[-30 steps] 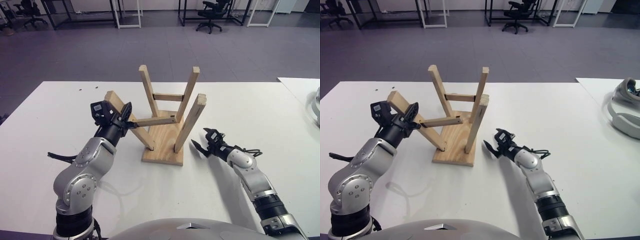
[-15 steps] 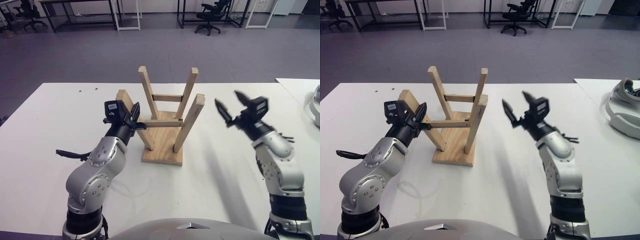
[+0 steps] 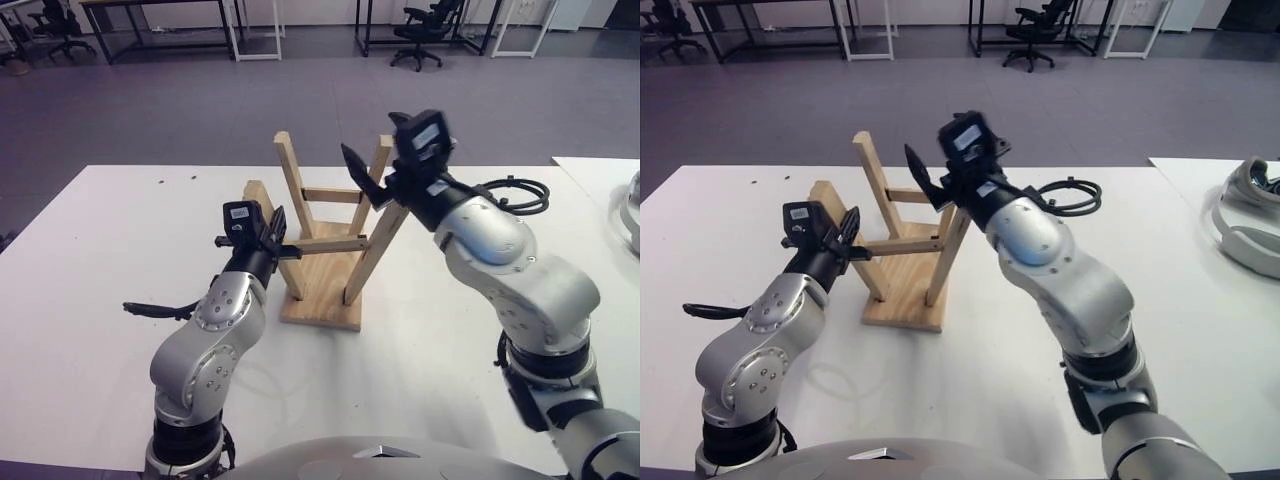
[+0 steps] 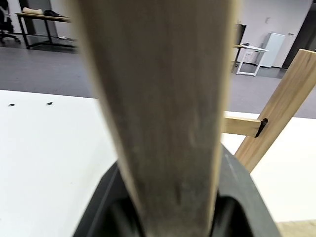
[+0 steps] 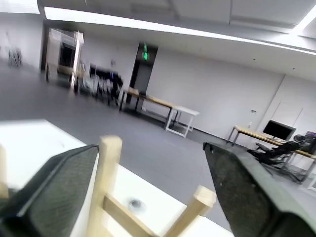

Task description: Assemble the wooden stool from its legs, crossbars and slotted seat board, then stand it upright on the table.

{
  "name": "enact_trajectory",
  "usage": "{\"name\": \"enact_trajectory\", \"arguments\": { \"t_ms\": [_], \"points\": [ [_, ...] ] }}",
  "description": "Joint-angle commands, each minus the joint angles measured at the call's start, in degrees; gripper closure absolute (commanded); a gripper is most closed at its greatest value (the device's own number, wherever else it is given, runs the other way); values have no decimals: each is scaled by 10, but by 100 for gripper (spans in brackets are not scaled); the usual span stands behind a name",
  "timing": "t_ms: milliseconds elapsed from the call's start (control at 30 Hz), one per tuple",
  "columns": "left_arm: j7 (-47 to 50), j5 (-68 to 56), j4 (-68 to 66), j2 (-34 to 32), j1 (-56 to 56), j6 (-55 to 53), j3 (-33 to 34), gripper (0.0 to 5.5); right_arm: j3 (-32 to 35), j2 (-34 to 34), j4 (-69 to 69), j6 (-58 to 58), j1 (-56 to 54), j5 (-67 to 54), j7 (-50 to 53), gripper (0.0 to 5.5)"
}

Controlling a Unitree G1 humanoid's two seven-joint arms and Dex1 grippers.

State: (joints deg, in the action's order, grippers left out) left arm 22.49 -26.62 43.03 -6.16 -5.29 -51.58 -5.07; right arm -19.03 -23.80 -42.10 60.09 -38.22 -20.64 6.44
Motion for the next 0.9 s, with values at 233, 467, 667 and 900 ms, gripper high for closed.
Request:
{"name": "enact_trajectory", "arguments": {
  "t_ms": [233,467,667,900],
  "points": [
    [41,39,-25,101,52,-76,10,447,-264,-173,-35,148,-154,124,-111,154],
    [59,66,-2,145,50,-100,-31,448,-325,-142,-5,121,-179,215,-115,154],
    [79,80,14,159,60,-108,-38,448,-321,-97,-32,168,-111,220,-145,154],
    [86,81,12,161,50,-108,-47,448,-441,-114,8,211,-49,230,-160,154]
  ]
}}
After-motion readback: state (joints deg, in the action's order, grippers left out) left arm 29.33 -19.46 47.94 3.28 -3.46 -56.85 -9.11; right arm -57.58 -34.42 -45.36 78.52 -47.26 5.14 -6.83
